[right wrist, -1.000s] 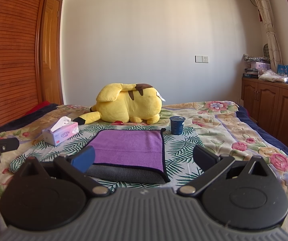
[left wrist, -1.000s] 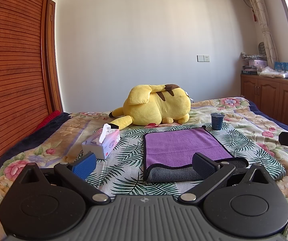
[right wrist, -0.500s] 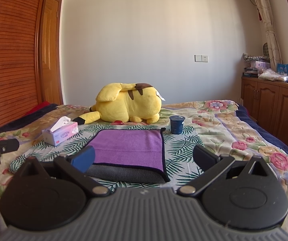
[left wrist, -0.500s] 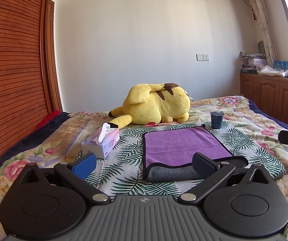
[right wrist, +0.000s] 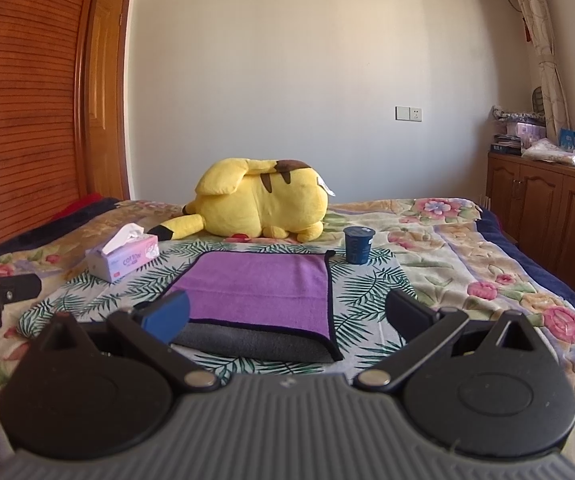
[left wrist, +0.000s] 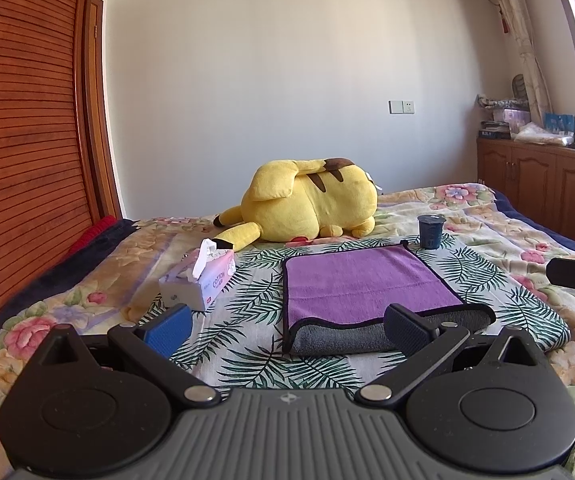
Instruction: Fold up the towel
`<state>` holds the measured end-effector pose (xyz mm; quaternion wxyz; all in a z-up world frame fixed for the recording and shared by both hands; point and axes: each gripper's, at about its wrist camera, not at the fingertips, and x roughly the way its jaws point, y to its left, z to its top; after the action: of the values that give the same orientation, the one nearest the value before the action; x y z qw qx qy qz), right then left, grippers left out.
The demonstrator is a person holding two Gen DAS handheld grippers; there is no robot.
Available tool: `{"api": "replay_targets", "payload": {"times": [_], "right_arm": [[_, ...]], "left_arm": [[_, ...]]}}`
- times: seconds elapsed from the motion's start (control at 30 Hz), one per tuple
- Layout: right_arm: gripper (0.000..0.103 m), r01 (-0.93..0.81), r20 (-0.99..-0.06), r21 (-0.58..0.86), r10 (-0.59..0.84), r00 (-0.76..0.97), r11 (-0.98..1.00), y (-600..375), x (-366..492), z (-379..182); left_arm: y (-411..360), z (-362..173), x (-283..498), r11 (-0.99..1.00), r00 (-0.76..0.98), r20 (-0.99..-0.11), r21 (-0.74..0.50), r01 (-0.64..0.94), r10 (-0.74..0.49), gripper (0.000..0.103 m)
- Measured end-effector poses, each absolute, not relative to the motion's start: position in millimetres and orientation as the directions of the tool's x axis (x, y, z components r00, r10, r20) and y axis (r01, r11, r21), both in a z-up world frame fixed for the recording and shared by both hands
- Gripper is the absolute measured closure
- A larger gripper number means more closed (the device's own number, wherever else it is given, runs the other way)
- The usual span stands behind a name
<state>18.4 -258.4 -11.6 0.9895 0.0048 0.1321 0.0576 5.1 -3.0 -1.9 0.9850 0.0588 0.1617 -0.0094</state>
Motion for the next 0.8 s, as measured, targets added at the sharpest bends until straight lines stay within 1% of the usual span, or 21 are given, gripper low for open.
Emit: {"api": "replay_targets", "payload": {"times": [0.33, 0.8], "right_arm": [[0.000, -0.112, -0.293, 0.044, 0.120, 0.949, 0.993, -260.3, 31.8, -15.5], [0.000, -0.137, -0.314, 0.011, 0.133, 0.940, 0.991, -261.0, 60.5, -17.0]], "left_arm": [[-6.6, -7.0, 18.0, 0.990, 0.940, -0.342, 0.135, 0.041, 0.008, 0.016], [-5.3, -9.1, 44.9, 0.987, 0.930, -0.368, 0.145, 0.065, -0.007, 0.016]]}}
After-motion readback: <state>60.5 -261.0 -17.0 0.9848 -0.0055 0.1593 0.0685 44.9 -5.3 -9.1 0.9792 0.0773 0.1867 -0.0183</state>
